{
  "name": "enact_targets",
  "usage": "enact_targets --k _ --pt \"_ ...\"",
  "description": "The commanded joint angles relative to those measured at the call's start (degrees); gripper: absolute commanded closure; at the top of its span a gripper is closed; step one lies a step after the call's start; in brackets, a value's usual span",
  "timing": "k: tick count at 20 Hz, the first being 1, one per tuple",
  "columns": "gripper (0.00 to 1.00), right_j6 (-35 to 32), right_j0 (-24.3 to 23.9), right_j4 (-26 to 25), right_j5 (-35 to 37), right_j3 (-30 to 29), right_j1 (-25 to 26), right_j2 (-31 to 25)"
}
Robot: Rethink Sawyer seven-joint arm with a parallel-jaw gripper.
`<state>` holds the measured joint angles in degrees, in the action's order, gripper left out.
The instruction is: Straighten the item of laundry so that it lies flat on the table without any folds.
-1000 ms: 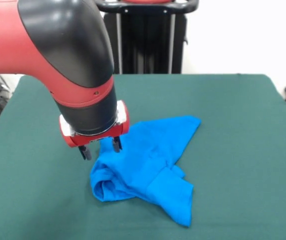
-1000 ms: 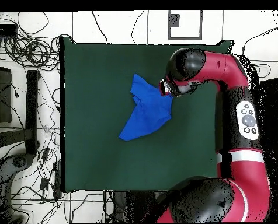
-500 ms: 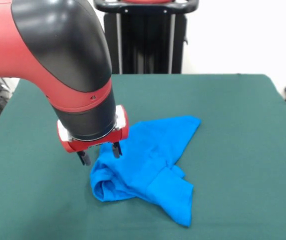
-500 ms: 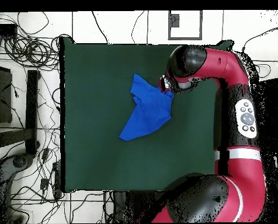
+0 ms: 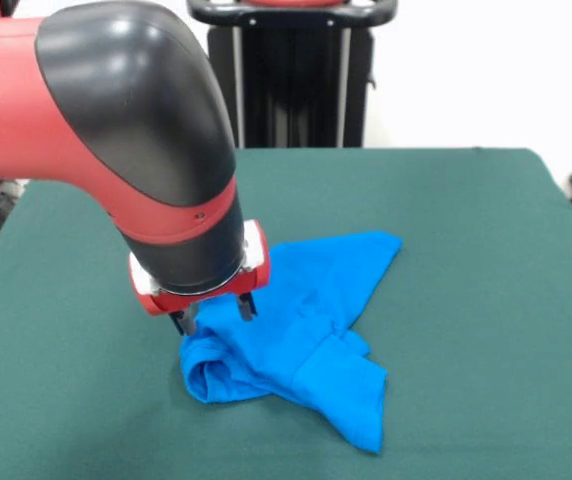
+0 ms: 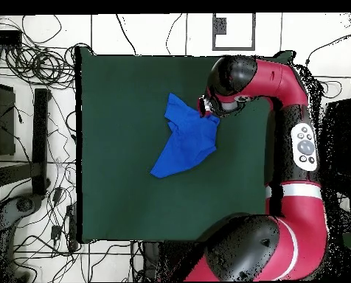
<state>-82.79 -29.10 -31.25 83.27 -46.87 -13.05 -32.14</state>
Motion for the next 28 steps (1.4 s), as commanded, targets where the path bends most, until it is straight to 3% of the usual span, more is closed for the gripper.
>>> enact_targets --k 1,7,22,28 --pt "0.00 13.30 1.89 1.06 -0.67 -4.84 2.33 -2.74" --pt "0.00 14.11 1.29 0.96 -1.91 -5.24 2.54 -2.84" --pt "0.00 15.94 2.94 0.16 0.92 3.44 7.58 -4.33" --pt "0.00 15.68 2.93 0.39 -0.07 3.51 8.53 -4.08"
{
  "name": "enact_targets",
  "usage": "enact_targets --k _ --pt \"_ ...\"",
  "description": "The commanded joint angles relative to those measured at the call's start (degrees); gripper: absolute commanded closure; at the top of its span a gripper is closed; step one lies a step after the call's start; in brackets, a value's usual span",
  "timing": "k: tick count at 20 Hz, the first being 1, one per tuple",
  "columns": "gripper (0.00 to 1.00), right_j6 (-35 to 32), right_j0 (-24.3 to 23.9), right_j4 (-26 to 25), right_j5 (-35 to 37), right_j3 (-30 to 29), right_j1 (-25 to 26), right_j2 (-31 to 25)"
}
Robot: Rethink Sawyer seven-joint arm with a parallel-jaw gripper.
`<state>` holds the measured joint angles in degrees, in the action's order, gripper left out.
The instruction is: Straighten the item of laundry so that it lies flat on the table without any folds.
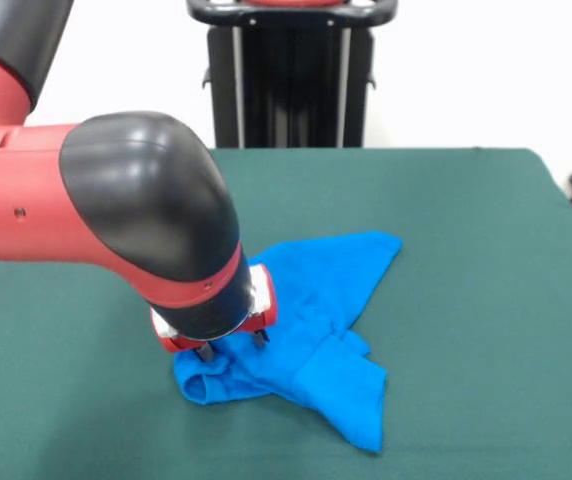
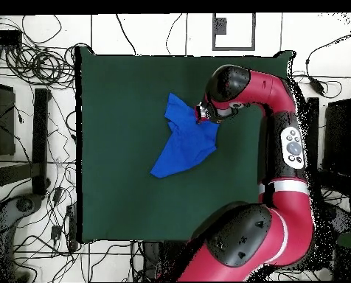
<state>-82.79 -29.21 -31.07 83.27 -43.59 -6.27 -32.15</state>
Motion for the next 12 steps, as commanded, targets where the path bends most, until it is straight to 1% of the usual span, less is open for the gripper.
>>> enact_targets --k 1,2,3,7,12 --pt "0.00 15.56 2.95 0.31 -0.55 0.11 1.79 -4.07" --pt "0.00 15.37 2.91 0.42 -0.34 -0.21 1.72 -3.91" --pt "1.00 15.16 2.88 0.59 -0.52 -0.25 1.74 -3.90" --pt "1.00 15.48 3.17 0.68 1.84 1.11 2.13 -4.01" --pt "1.00 15.41 3.06 0.87 2.10 0.68 1.90 -3.77"
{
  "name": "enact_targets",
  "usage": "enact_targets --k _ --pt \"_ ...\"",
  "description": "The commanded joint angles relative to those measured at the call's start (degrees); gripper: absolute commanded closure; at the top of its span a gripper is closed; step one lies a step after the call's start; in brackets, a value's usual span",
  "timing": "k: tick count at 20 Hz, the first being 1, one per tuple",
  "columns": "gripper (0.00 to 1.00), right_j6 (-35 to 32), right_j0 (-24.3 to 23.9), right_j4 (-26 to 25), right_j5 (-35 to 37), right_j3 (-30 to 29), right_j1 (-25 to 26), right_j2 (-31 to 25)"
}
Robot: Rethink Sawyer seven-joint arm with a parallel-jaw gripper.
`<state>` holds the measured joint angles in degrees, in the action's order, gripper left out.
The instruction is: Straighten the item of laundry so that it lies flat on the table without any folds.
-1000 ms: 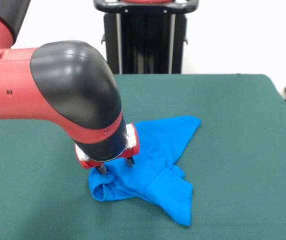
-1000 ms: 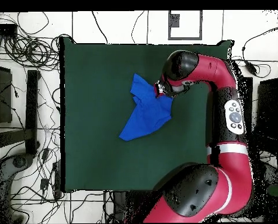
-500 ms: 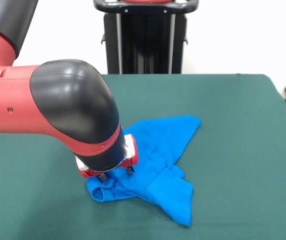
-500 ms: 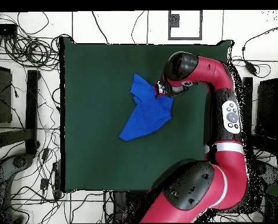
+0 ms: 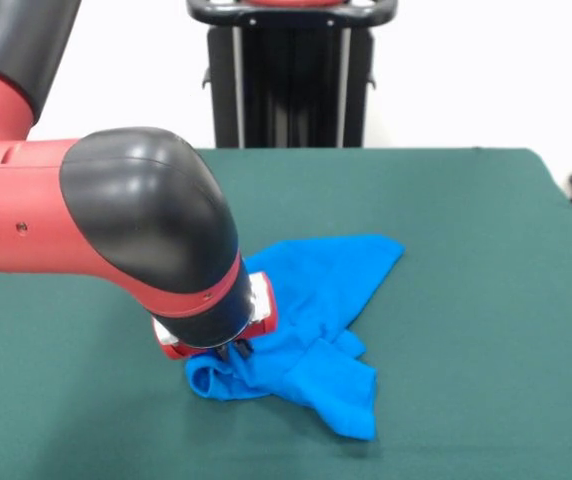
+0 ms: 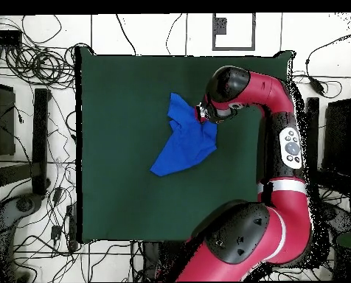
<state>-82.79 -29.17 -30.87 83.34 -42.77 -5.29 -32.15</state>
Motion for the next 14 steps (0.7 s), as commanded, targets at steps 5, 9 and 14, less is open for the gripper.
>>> enact_targets --k 5,9,14 --pt "1.00 15.09 3.10 0.69 2.32 0.10 0.86 -3.71" --pt "1.00 14.01 2.84 0.91 0.22 -1.49 -0.04 -3.48" --pt "1.00 10.18 2.76 0.68 -4.38 -5.80 -2.92 -2.06"
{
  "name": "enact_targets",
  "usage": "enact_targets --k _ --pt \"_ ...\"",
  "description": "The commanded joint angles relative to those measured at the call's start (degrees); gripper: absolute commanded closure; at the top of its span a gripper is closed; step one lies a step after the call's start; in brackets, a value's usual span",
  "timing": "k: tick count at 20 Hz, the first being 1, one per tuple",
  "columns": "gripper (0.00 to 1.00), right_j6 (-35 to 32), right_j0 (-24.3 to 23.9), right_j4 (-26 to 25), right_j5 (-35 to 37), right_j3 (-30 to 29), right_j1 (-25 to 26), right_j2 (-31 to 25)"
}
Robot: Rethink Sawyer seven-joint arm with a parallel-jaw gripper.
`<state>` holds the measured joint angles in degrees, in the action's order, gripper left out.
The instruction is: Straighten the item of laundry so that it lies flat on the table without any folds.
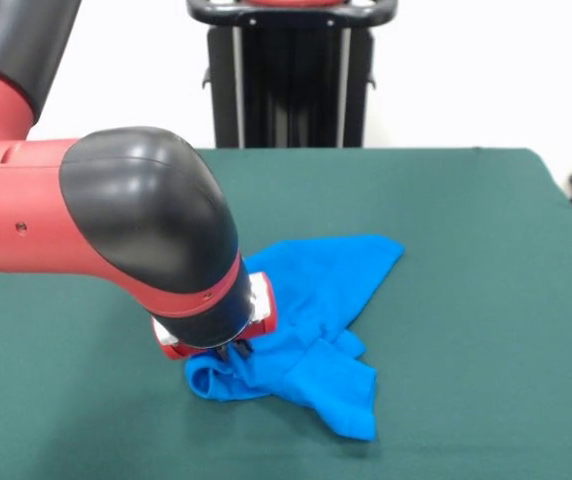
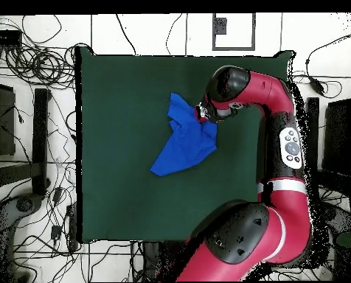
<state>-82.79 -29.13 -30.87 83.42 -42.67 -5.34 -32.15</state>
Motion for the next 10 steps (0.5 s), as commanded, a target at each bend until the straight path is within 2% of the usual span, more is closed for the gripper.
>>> enact_targets --k 1,7,10 --pt "1.00 9.36 2.50 0.89 -5.61 -7.21 -3.54 -1.92" --pt "1.00 7.50 1.77 1.99 -6.32 -13.27 -8.27 -1.57" --pt "1.00 5.95 1.12 3.13 -6.41 -17.67 -12.26 -1.51"
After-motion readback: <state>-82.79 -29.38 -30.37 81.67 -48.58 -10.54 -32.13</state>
